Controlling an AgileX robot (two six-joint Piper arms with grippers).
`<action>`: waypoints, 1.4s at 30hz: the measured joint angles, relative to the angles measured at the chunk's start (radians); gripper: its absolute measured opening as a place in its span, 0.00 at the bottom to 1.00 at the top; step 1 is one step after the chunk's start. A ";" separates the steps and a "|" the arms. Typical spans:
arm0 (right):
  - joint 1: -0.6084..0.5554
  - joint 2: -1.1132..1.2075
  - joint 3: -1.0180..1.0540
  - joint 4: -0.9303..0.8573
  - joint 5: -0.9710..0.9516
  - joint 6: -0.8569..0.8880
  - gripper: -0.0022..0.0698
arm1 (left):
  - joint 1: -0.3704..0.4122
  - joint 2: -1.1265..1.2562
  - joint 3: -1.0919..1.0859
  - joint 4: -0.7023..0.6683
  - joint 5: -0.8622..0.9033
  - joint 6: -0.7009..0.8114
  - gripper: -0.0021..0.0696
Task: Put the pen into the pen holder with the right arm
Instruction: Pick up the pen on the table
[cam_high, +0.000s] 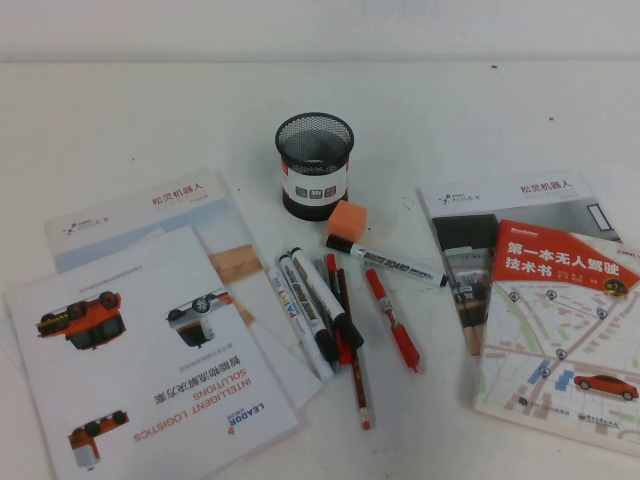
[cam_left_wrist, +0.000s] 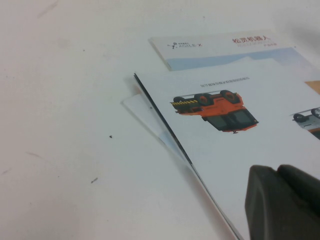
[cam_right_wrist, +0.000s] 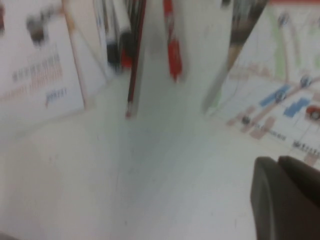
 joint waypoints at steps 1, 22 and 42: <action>0.000 0.041 -0.028 -0.005 0.036 -0.009 0.00 | 0.000 0.000 0.000 0.000 0.000 0.000 0.03; 0.519 0.758 -0.473 -0.452 0.107 0.186 0.00 | 0.000 0.000 0.000 0.000 0.000 0.000 0.03; 0.579 1.235 -0.920 -0.417 0.098 0.148 0.35 | 0.000 0.000 0.000 -0.006 0.000 0.000 0.03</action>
